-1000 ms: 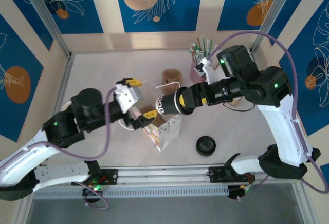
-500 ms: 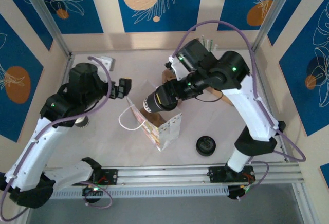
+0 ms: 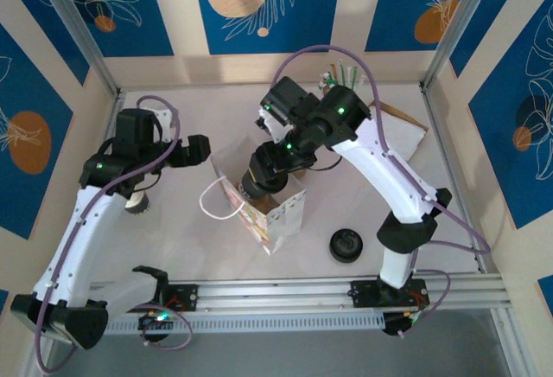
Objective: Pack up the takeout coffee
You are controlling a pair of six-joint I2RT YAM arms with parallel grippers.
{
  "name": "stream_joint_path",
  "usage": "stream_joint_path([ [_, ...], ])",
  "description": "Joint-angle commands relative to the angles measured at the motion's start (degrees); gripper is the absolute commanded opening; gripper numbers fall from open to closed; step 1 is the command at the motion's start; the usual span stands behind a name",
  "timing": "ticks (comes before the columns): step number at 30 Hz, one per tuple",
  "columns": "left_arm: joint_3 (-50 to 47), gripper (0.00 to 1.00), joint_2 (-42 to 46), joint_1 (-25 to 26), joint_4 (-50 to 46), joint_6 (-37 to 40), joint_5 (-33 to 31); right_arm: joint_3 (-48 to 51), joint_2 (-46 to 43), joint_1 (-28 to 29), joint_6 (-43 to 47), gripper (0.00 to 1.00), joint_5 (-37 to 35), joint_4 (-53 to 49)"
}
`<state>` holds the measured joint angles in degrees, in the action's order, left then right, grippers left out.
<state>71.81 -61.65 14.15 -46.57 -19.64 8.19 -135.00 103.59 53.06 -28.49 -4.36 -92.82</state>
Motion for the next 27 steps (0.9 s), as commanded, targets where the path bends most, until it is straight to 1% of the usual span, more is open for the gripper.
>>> stream_joint_path([
  [1,-2.3,0.99,-0.5,-0.8,2.4,-1.5,3.1,2.4,0.1,1.1,0.6,0.66,-1.4,-9.1],
  [6,-5.4,0.99,-2.0,-0.9,3.3,-1.3,1.8,7.5,-0.9,1.7,0.4,0.65,-3.8,-9.2],
  [9,-7.5,0.98,-2.3,-0.9,4.4,-1.6,1.8,9.0,-0.3,2.2,0.8,0.65,-4.1,-9.1],
  [17,-10.1,0.98,-2.4,-1.0,5.9,-1.9,1.4,9.7,2.3,2.8,1.3,0.65,-3.3,-9.1],
  [27,-11.6,0.97,-2.8,-1.0,7.5,-1.8,3.0,13.2,1.4,3.5,0.4,0.65,-1.5,-9.1],
])
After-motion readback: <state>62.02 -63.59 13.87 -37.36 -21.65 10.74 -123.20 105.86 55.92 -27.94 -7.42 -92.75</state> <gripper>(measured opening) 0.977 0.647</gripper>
